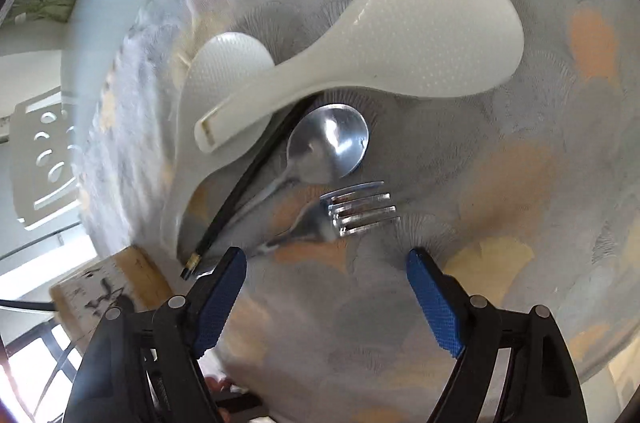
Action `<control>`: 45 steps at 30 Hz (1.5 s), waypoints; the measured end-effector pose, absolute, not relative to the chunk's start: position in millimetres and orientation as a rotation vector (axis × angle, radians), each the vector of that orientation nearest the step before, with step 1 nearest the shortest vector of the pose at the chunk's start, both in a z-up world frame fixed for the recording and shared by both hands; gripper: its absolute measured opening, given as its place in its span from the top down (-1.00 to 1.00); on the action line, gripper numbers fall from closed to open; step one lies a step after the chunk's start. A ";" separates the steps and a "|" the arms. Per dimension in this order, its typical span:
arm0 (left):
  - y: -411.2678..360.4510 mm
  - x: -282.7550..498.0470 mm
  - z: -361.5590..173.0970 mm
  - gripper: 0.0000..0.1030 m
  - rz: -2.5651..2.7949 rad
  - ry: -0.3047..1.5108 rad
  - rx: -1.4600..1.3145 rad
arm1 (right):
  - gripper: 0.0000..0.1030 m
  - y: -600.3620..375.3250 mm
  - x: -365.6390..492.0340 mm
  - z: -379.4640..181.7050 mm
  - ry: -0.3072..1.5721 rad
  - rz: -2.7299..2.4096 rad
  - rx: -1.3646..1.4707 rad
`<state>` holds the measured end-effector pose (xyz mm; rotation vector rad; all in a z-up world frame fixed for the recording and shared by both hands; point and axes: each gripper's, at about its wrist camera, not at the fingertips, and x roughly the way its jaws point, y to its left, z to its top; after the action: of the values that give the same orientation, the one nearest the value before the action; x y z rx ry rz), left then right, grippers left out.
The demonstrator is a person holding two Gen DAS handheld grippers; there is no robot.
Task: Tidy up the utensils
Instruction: 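Close the right tool on the silver fork's handle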
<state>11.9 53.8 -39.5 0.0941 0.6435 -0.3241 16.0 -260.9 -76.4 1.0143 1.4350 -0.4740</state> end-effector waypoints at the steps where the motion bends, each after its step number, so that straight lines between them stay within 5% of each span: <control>1: 54.0 12.4 -39.4 -0.88 -0.324 0.644 0.095 | -0.59 -259.2 18.7 -75.4 1.439 -0.497 0.992; 7: 54.7 13.1 -38.8 -0.88 -0.326 0.645 0.096 | -0.99 -226.5 51.3 -82.0 1.506 -0.613 0.788; 13: 54.6 13.9 -39.3 -0.88 -0.329 0.650 0.091 | -0.99 -192.3 61.0 -82.2 1.523 -0.501 0.503; 16: 54.2 15.2 -39.5 -0.88 -0.332 0.654 0.094 | -0.84 -183.6 50.2 -77.4 1.514 -0.380 0.379; 19: 54.2 15.0 -39.3 -0.88 -0.331 0.651 0.090 | -0.47 -169.2 32.0 -70.8 1.486 -0.233 0.184; 21: 54.1 14.5 -39.3 -0.88 -0.331 0.649 0.089 | 0.07 -164.5 16.1 -63.7 1.465 -0.143 0.102; 24: 53.2 13.5 -39.2 -0.88 -0.332 0.647 0.091 | 0.56 -166.9 0.1 -59.4 1.496 -0.076 0.103; 33: 53.8 9.9 -38.3 -0.88 -0.332 0.641 0.095 | 0.54 -260.1 -17.9 -64.9 1.454 -0.176 0.686; 39: 53.2 9.1 -38.9 -0.88 -0.332 0.644 0.095 | 0.53 -268.3 33.8 -63.7 1.435 -0.204 0.611; 45: 53.6 9.6 -39.8 -0.88 -0.333 0.649 0.094 | 0.75 -220.9 43.5 -67.5 1.434 -0.147 0.368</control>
<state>9.6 53.6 -39.8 0.0941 0.6485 -0.3326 43.5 -220.9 -67.5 0.3683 1.4335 -0.1465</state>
